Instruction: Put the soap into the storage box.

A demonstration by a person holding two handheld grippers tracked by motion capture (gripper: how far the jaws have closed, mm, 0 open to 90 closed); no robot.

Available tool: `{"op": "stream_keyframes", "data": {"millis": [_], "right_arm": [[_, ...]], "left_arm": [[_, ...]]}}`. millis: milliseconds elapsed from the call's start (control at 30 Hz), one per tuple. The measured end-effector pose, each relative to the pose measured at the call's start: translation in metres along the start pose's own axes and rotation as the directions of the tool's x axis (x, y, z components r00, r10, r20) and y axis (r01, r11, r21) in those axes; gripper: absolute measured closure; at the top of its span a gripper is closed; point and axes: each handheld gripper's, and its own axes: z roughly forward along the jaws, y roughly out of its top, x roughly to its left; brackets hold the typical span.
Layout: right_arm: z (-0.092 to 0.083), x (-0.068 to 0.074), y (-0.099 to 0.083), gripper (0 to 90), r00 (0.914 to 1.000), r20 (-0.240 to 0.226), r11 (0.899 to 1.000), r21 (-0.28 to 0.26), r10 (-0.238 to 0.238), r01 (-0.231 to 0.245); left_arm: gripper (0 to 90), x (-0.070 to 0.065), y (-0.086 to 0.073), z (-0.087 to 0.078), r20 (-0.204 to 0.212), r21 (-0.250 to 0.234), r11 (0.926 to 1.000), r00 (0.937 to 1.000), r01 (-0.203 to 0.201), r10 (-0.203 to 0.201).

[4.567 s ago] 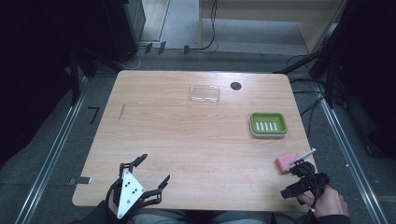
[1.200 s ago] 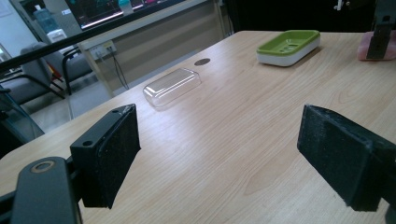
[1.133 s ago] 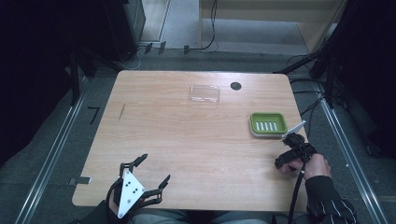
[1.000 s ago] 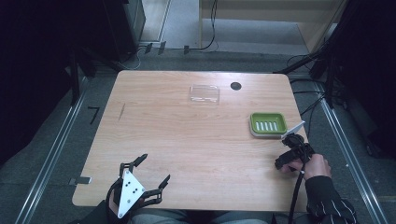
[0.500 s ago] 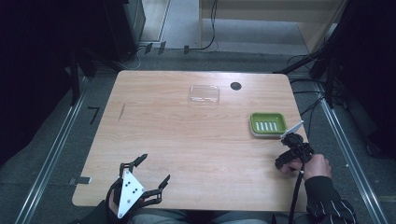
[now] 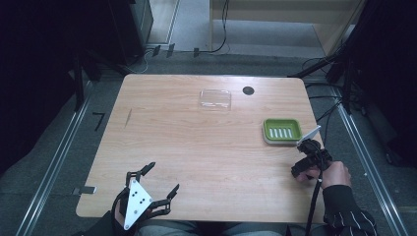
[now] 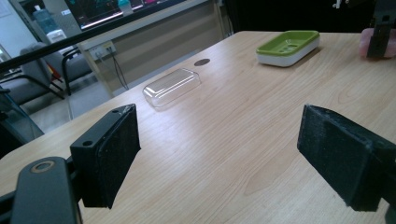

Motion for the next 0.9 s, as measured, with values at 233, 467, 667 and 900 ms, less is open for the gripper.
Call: {"op": "stream_keyframes", "data": {"millis": [233,467,667,900], "right_arm": [[-0.003,0.001,0.0,14.0,0.9999,-0.002,1.0,-0.005,-0.011,0.011],[-0.008,0.001,0.002,14.0,0.9999,0.003,1.0,-0.017,-0.015,0.015],[-0.014,0.001,0.004,14.0,0.9998,0.003,0.999,-0.025,-0.02,0.02],[-0.018,0.001,0.008,14.0,0.9996,0.006,0.999,-0.033,-0.027,0.027]], "left_arm": [[13.6,0.0,0.0,0.0,0.0,0.0,1.0,1.0,0.0,0.0],[13.6,0.0,0.0,0.0,0.002,0.0,1.0,1.0,-0.001,0.001],[13.6,0.0,0.0,0.0,0.002,0.001,1.0,1.0,0.0,0.0],[13.6,0.0,0.0,0.0,0.001,0.001,1.0,1.0,0.001,-0.001]]}}
